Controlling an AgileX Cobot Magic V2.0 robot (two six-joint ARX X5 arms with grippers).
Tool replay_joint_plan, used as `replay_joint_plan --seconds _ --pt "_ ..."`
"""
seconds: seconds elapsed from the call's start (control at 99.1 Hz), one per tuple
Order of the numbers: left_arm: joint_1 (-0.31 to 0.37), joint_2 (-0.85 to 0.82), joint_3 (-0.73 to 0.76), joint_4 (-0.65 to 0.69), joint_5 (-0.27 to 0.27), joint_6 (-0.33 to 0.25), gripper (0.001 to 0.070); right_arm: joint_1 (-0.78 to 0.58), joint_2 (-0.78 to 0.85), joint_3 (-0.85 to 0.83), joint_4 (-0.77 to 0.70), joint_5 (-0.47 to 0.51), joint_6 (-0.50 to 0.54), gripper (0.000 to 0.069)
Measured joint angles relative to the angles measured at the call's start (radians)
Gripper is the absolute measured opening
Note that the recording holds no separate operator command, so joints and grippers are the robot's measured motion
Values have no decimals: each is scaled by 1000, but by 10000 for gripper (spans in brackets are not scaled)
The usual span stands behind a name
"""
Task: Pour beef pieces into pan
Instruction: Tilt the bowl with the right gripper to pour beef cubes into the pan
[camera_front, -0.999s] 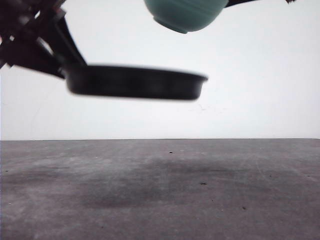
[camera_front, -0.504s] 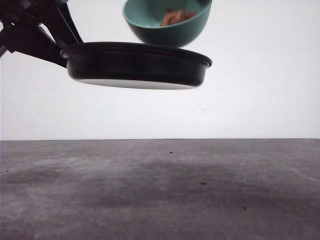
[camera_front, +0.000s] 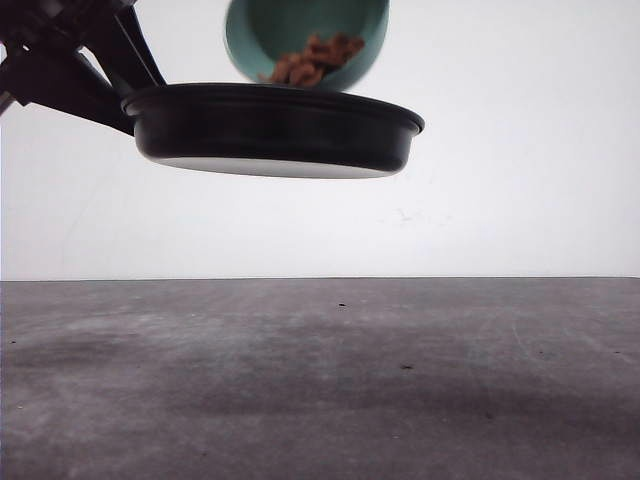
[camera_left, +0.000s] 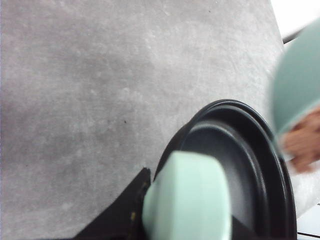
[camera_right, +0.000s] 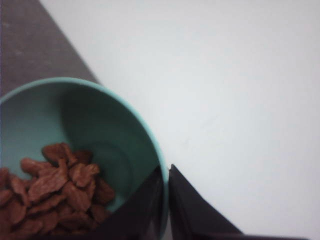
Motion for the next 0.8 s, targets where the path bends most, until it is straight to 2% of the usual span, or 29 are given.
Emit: replay_joint_plan --seconds 0.161,0.313,0.595,0.797 --pt "7 0 0 2 0 0 48 18 0 0 145 -38 -236 10" --pt "30 0 0 6 0 -6 48 26 -1 0 164 -65 -362 10" --pt "53 0 0 6 2 -7 48 27 -1 0 204 -99 -436 10" --pt "53 0 0 6 2 -7 48 27 -1 0 229 -115 -447 10"
